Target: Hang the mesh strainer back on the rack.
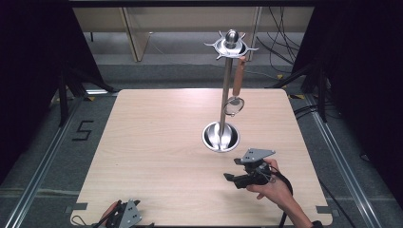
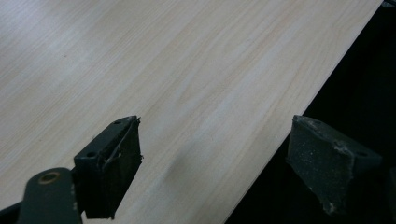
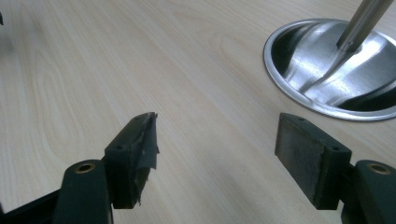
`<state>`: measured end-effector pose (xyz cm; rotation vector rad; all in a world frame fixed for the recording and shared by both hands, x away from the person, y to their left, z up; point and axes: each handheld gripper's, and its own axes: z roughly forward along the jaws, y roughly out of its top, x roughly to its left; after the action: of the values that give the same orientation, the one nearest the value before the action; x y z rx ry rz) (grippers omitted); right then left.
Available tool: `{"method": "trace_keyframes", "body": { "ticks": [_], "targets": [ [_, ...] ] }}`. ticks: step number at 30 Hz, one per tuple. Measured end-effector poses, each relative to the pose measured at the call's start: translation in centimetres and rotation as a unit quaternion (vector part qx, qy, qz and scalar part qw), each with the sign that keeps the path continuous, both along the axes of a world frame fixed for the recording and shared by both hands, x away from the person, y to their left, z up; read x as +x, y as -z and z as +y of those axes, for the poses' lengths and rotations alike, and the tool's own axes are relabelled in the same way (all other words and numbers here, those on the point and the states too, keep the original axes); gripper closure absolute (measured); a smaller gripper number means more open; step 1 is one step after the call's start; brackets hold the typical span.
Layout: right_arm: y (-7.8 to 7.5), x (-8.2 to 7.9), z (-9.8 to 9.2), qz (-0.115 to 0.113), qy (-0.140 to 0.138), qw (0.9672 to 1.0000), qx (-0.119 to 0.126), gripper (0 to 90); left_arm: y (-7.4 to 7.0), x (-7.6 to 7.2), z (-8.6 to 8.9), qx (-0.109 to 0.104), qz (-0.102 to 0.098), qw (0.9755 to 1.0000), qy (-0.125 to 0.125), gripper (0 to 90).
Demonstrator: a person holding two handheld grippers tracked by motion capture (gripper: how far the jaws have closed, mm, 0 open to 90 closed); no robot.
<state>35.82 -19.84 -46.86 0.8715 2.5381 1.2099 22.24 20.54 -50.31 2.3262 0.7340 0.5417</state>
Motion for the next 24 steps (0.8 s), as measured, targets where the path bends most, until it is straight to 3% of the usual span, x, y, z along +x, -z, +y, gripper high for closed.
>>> {"method": "trace_keyframes", "body": {
  "ticks": [3,11,24],
  "targets": [
    [0.3,-0.2,-0.1,-0.008,-0.002,1.0000,-0.004,30.7,0.0,0.0,0.0,-0.001,0.000,1.0000,-0.001,16.7],
    [1.0,-1.0,-0.5,0.004,0.004,1.0000,-0.004,30.5,0.0,0.1,0.0,0.007,0.002,1.0000,0.002,16.7],
    [1.4,-2.4,-1.0,-0.002,0.010,0.9999,-0.002,30.2,0.0,0.0,0.0,0.002,0.001,1.0000,-0.002,16.7]
  ]
}}
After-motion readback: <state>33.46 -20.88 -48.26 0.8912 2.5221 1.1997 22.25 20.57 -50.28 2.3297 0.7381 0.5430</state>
